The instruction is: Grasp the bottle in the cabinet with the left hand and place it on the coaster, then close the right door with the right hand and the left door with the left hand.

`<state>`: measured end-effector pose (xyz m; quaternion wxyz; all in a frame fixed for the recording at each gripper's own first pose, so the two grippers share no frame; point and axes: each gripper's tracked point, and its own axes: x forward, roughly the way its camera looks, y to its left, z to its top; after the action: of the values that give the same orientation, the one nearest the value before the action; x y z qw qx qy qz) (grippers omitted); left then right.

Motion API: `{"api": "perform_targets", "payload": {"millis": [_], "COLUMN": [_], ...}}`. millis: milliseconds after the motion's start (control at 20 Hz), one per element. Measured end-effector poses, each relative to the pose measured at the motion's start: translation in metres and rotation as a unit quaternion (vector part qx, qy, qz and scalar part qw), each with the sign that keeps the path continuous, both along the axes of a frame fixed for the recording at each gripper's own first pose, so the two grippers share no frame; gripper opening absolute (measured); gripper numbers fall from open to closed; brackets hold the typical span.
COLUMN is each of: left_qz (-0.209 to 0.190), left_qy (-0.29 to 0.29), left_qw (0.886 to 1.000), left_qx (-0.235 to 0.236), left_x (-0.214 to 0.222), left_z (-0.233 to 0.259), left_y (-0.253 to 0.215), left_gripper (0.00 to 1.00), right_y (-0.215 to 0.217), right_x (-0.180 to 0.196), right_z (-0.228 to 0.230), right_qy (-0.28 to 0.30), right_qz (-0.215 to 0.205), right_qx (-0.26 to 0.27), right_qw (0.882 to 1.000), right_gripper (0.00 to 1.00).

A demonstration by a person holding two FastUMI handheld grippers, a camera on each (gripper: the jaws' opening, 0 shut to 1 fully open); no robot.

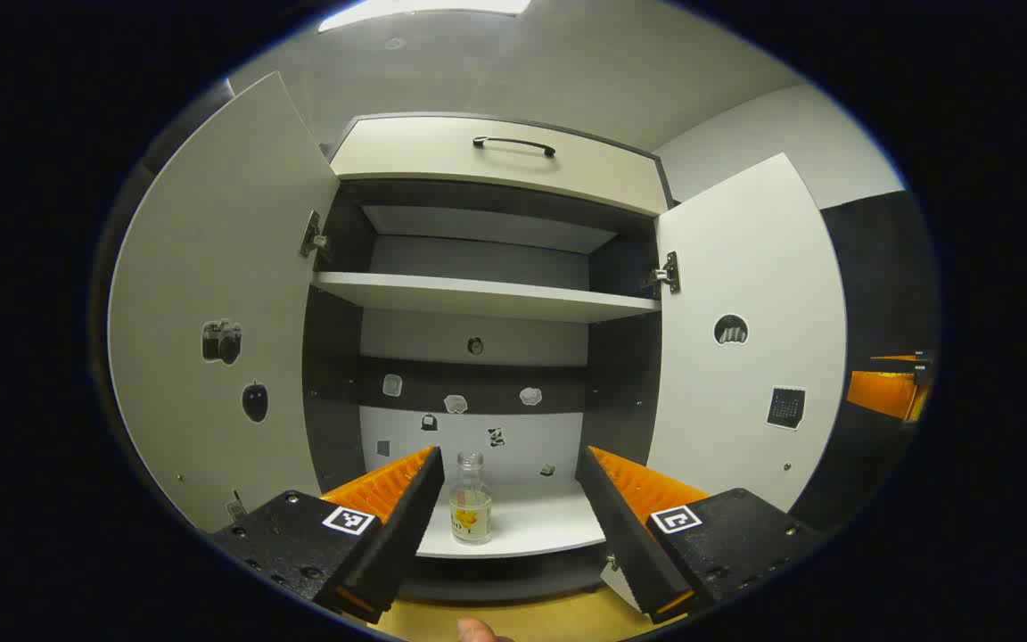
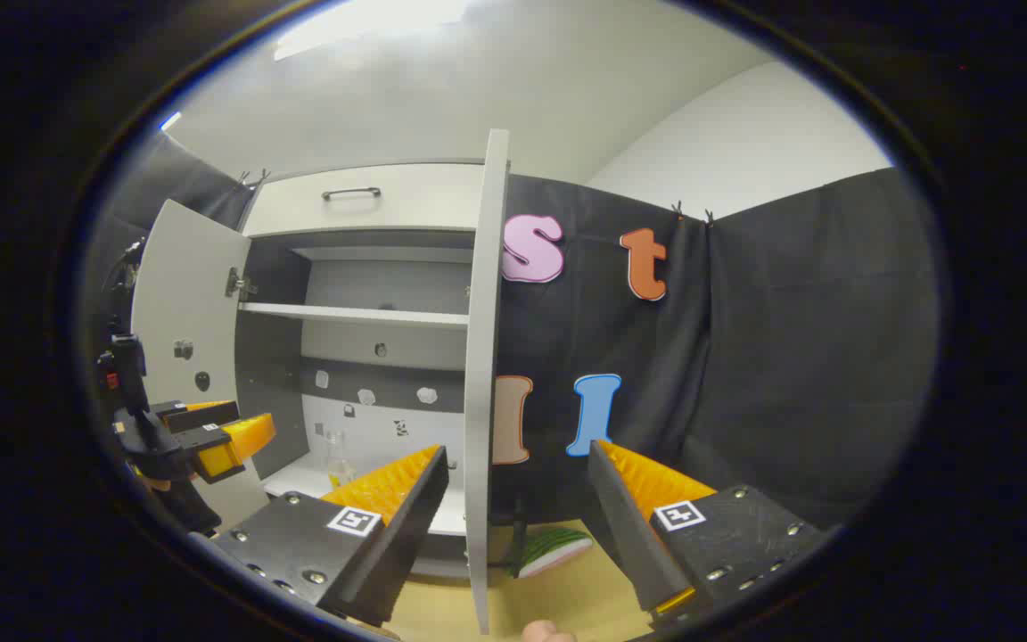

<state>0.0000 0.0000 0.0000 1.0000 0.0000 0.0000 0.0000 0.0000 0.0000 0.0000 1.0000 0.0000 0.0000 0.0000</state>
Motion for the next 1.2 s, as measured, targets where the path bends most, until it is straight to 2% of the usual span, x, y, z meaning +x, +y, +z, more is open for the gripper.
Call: {"api": "perform_targets", "payload": {"millis": [50,350,650,750,800,1000,1200], "left_qz": [-0.001,-0.010,-0.005,-0.006,-0.009,-0.030,-0.011], "left_qy": [0.001,0.006,0.009,0.010,0.013,0.052,0.075], "left_qw": [1.000,1.000,1.000,1.000,1.000,0.998,0.997], "left_qx": [0.001,0.005,0.008,0.010,0.011,-0.003,-0.001], "left_x": [0.000,0.003,0.005,0.008,0.012,0.032,0.067], "left_z": [-0.001,-0.007,-0.008,-0.011,-0.017,-0.057,-0.092], "left_y": [-0.001,-0.007,-0.003,-0.001,-0.001,0.001,0.016], "left_gripper": [0.97,0.97,0.97,0.96,0.97,0.97,0.97], "right_y": [0.000,-0.008,-0.012,-0.011,-0.012,-0.016,-0.026], "right_x": [0.001,-0.003,-0.001,-0.001,0.000,-0.001,-0.002], "right_z": [0.000,-0.001,-0.004,-0.005,-0.005,-0.007,-0.010], "right_qy": [0.000,-0.003,-0.003,-0.004,-0.004,-0.006,-0.011], "right_qz": [0.001,-0.004,-0.007,-0.006,-0.007,-0.012,-0.022], "right_qx": [-0.001,-0.009,-0.009,-0.009,-0.010,-0.012,-0.021], "right_qw": [1.000,1.000,1.000,1.000,1.000,1.000,0.999], "right_gripper": [0.93,0.99,0.94,0.96,0.94,0.96,0.96]}}
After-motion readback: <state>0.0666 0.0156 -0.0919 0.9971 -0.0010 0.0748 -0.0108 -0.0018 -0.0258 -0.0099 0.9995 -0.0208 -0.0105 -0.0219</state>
